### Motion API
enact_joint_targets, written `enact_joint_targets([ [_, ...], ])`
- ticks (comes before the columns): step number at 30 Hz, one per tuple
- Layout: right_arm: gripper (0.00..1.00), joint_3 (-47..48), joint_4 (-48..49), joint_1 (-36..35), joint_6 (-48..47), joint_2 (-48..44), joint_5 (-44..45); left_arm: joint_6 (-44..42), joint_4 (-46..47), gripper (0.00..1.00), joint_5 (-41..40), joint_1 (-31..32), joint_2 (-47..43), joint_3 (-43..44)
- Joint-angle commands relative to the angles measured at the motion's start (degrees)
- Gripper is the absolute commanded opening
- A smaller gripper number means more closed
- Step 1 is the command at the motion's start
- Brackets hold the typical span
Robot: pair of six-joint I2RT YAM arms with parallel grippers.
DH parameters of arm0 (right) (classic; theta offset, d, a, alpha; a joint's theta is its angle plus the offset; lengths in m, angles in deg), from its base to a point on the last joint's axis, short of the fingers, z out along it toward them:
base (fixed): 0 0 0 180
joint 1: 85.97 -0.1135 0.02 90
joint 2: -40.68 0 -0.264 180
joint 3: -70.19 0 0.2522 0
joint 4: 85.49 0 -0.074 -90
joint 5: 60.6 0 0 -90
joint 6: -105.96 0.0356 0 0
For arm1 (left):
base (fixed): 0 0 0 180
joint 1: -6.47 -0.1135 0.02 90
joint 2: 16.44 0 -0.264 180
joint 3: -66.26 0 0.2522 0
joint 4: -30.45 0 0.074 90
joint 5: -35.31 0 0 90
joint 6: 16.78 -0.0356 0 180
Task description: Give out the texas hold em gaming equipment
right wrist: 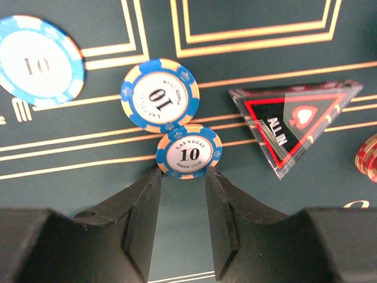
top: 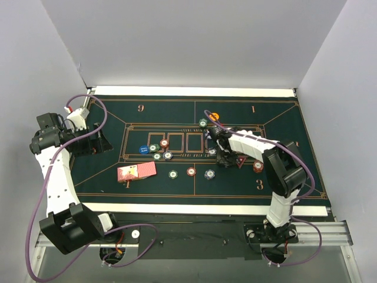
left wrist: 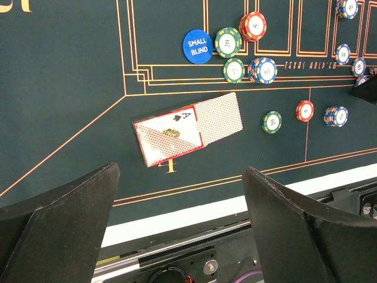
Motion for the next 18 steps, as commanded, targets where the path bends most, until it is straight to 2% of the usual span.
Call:
enact_joint_targets([
  [1,0.32,3.74,4.79,1.23,-0.68,6.79,-0.44,-0.84,0.88,0.97,-0.16,-0.41,0.27,2.37],
  [8,0.32,13.06,5.06,1.93,-2.7,13.12,-3.6,-0.66,1.58,0.97,-0.25,-0.41,1.24,2.37],
  [18,0.31,33.26,1.11,4.21,-4.28,23.76,-5.45,-0.84,1.84,0.97,-0.69,-0.41,2.2,2.72],
])
